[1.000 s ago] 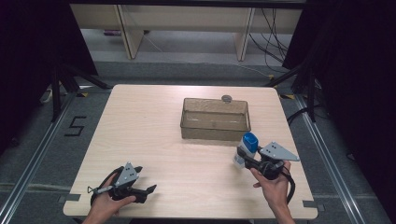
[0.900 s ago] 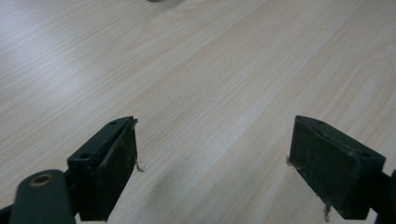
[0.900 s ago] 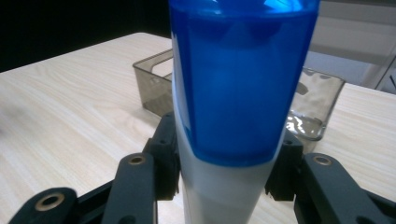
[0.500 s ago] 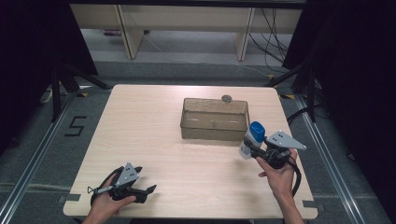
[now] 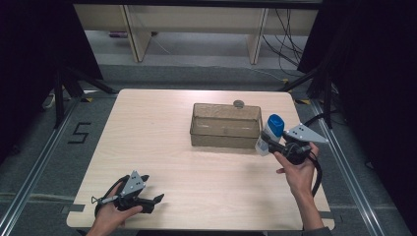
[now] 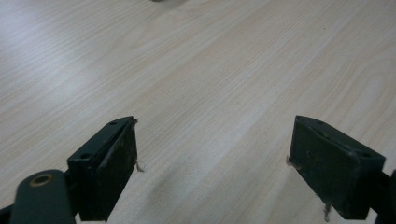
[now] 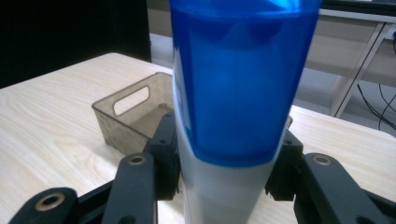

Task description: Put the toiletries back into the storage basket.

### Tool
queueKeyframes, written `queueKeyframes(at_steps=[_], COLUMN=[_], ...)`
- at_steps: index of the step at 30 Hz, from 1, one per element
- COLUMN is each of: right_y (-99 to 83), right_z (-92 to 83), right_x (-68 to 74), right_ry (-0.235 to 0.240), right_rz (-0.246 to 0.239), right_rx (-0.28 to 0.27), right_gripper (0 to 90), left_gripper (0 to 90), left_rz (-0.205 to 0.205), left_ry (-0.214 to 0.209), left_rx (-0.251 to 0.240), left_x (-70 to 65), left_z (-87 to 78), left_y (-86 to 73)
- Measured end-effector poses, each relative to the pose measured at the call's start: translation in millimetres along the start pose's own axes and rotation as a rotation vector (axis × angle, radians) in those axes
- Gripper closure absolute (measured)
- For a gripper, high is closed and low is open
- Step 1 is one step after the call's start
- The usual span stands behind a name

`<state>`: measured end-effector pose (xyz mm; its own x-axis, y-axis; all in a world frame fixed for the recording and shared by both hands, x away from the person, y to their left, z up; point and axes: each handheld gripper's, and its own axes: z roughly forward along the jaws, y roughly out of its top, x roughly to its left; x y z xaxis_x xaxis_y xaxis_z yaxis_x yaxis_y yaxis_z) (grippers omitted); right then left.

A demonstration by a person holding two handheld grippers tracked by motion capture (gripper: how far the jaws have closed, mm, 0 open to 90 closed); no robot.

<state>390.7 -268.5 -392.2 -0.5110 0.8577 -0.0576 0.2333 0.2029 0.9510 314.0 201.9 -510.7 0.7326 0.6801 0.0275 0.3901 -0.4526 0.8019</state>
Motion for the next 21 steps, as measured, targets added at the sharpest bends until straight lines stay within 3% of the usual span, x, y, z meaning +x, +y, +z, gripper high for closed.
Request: queueKeyframes(at_steps=[1, 2, 4, 5, 6, 7, 12, 14, 15, 17, 18, 19, 21], right_y=[1.4, 3.3, 7.9, 10.3, 13.0, 14.5, 23.3, 26.1, 26.9, 29.7, 30.8, 32.4, 34.6], right_z=[0.9, 2.3, 4.3, 5.5, 7.8, 9.5, 18.9, 22.8, 24.9, 29.0, 29.9, 32.1, 36.1], right_x=[2.4, 0.8, -3.6, -5.2, -5.2, -7.1, -10.1, -12.9, -11.9, -16.9, -14.8, -18.8, -19.5], right_ry=[0.019, 0.013, 0.012, 0.004, 0.01, -0.004, -0.008, -0.011, -0.014, -0.015, -0.014, -0.022, -0.024], right_rz=[0.056, 0.053, 0.031, 0.021, 0.035, 0.013, 0.021, 0.0, 0.025, -0.01, 0.033, -0.013, -0.011], right_rx=[0.016, 0.008, 0.017, 0.019, 0.028, 0.019, 0.039, 0.046, 0.049, 0.037, 0.056, 0.046, 0.048], right_gripper=[56.5, 56.5, 56.5, 56.5, 56.5, 56.5, 56.5, 56.5, 56.5, 56.5, 56.5, 56.5, 56.5], left_gripper=[14.9, 14.9, 14.9, 14.9, 14.9, 14.9, 14.9, 14.9, 14.9, 14.9, 14.9, 14.9, 14.9], left_rz=[0.014, -0.011, -0.011, 0.014, 0.015, 0.014, 0.011, -0.015, 0.019, 0.007, 0.016, 0.012, 0.015], left_ry=[0.019, 0.015, 0.011, 0.011, 0.012, 0.013, 0.014, 0.002, 0.018, 0.011, 0.013, 0.018, 0.024], left_rx=[0.013, -0.003, -0.004, 0.015, 0.016, 0.014, 0.011, -0.006, 0.011, 0.004, 0.013, 0.004, 0.003], left_x=[1.2, -0.5, -0.4, 1.3, 1.2, 1.3, 1.4, 0.0, 2.1, 0.7, 1.5, 1.0, 1.2], left_z=[0.0, 0.7, 0.9, 0.0, -0.1, -0.1, -0.2, 0.6, 0.0, 0.2, -0.2, 0.2, 0.2], left_y=[-0.4, -0.4, -0.2, 0.1, 0.1, 0.1, 0.0, 0.5, 0.6, 0.3, 0.5, 0.5, 0.7])
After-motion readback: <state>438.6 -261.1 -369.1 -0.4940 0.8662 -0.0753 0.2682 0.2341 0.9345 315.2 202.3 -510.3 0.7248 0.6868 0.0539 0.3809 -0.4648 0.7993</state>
